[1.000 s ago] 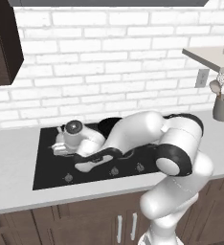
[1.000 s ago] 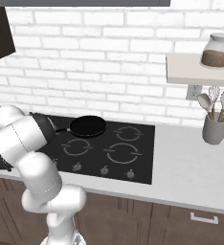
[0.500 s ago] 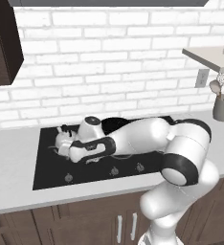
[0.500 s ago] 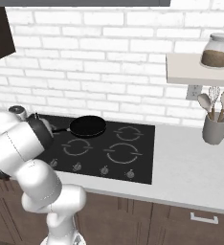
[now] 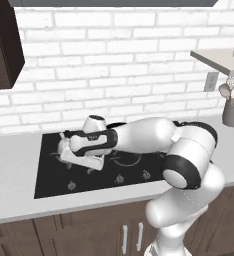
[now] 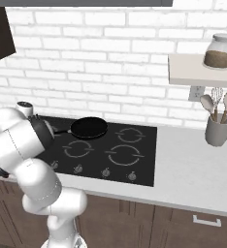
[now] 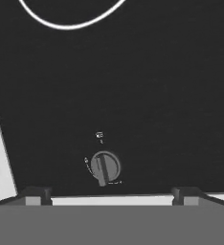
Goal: Pick the kettle from the counter and place it on a stove burner. Then turn the burner on.
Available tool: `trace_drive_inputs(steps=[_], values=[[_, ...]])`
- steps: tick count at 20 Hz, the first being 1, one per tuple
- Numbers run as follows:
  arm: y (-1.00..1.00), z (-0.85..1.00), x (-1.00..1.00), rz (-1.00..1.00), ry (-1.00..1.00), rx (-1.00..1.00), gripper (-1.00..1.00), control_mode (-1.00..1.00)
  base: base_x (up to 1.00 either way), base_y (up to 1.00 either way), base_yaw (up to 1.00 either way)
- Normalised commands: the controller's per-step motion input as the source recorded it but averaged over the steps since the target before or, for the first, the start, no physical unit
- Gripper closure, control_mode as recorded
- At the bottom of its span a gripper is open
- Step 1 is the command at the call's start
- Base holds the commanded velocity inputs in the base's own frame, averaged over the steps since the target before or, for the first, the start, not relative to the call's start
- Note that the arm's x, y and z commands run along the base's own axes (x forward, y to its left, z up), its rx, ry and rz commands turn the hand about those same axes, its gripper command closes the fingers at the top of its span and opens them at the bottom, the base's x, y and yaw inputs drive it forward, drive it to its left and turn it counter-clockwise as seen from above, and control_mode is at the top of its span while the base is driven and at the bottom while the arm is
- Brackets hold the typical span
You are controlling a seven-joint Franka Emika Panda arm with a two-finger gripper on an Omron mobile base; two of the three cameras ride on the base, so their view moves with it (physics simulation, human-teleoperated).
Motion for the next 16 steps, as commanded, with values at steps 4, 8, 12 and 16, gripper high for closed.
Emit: trace_drive_inputs(steps=[4, 8, 12, 16], values=[[0.49, 0.00, -0.16, 0.01, 0.16, -0.12, -1.00, -1.00, 0.00, 0.00, 0.00], [0.20, 0.00, -0.13, 0.04, 0.02, -0.14, -1.00, -1.00, 0.00, 0.00, 0.00], [0.00, 0.00, 0.00, 0.01, -0.05, -0.13, -1.00, -1.00, 0.00, 0.00, 0.00], [0.00, -0.03, -0.05, 0.00, -0.16, -0.13, -1.00, -1.00, 0.00, 0.00, 0.00]])
